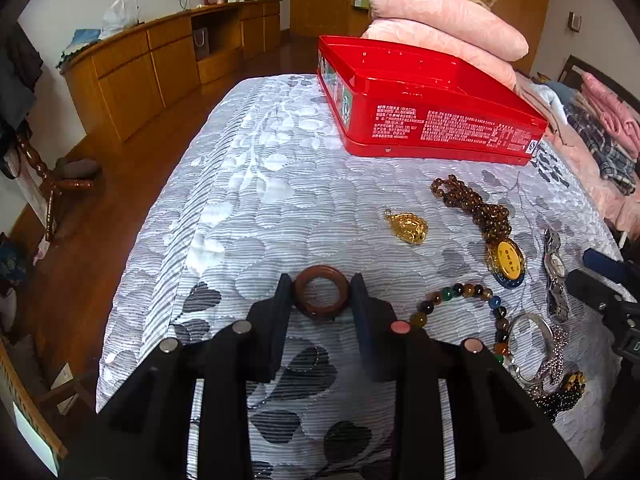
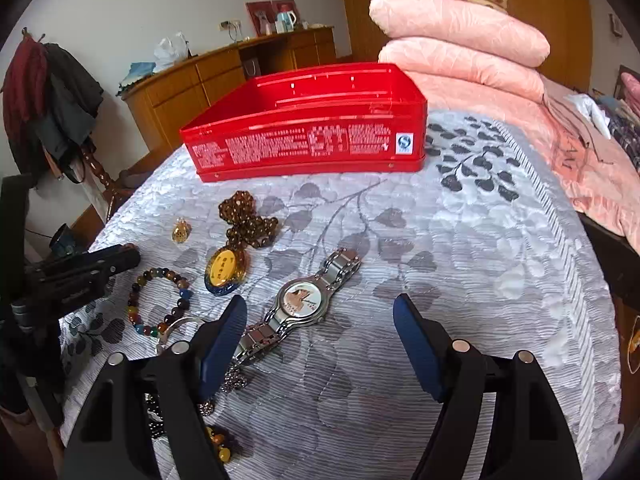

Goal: Organize jewelry
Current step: 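Grasp the wooden ring with the left gripper while the right grasps the silver watch, then carry the ring and watch over the red box and release them inside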

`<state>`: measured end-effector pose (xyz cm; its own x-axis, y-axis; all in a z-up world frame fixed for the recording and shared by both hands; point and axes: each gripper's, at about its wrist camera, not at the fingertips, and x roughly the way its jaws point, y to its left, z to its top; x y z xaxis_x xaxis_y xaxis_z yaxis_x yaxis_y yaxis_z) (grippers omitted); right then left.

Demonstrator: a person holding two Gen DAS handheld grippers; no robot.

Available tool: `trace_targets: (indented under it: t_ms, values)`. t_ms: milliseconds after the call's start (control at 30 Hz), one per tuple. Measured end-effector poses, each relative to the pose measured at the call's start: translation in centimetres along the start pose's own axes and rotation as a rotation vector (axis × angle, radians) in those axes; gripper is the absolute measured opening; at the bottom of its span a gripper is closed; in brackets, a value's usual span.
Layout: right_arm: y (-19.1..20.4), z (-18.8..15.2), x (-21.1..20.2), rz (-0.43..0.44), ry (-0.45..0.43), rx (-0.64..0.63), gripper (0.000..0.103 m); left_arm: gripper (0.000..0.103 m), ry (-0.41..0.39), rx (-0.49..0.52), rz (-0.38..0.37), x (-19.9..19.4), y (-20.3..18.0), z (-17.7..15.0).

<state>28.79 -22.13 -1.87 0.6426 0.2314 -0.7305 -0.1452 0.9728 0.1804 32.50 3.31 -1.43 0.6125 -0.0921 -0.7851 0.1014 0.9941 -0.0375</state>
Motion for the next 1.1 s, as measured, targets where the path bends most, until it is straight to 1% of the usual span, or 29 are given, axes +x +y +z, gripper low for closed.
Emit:
trace_targets:
  t_ms: [133, 200, 300, 367, 500, 567, 633, 900, 1100]
  values:
    - [0.1, 0.0, 0.6, 0.005, 0.028, 0.017, 0.073, 0.028, -0.01, -0.01, -0.015, -0.2, 0.2, 0.1]
    - [0.3, 0.0, 0.9, 0.0, 0.045, 0.014, 0.071, 0.028, -0.024, -0.004, -0.023, -0.5, 0.0, 0.2]
    - [0.7, 0.2, 1.3, -0.014, 0.058, 0.01, 0.065, 0.028, -0.024, 0.0, -0.045, -0.5, -0.2, 0.2]
    - [0.9, 0.4, 1.6, -0.027, 0.064, 0.011, 0.058, 0.028, -0.024, 0.002, -0.055, -0.4, -0.2, 0.2]
    - [1.2, 0.7, 2.1, -0.057, 0.064, -0.003, 0.047, 0.028, -0.026, 0.0, -0.075, -0.4, -0.2, 0.3]
    - [1.4, 0.7, 2.2, -0.067, 0.061, -0.019, 0.036, 0.028, -0.024, -0.002, -0.082, -0.3, -0.2, 0.3]
    - [1.3, 0.9, 2.2, -0.083, 0.062, -0.029, 0.032, 0.028, -0.026, -0.007, -0.088, -0.4, 0.0, 0.3]
    - [1.3, 0.9, 2.3, -0.105, 0.07, -0.04, 0.032, 0.028, -0.019, -0.005, -0.093, -0.1, -0.1, 0.3]
    - [1.2, 0.8, 2.0, -0.091, 0.064, -0.039, 0.031, 0.028, -0.024, -0.002, -0.098, -0.3, -0.6, 0.3]
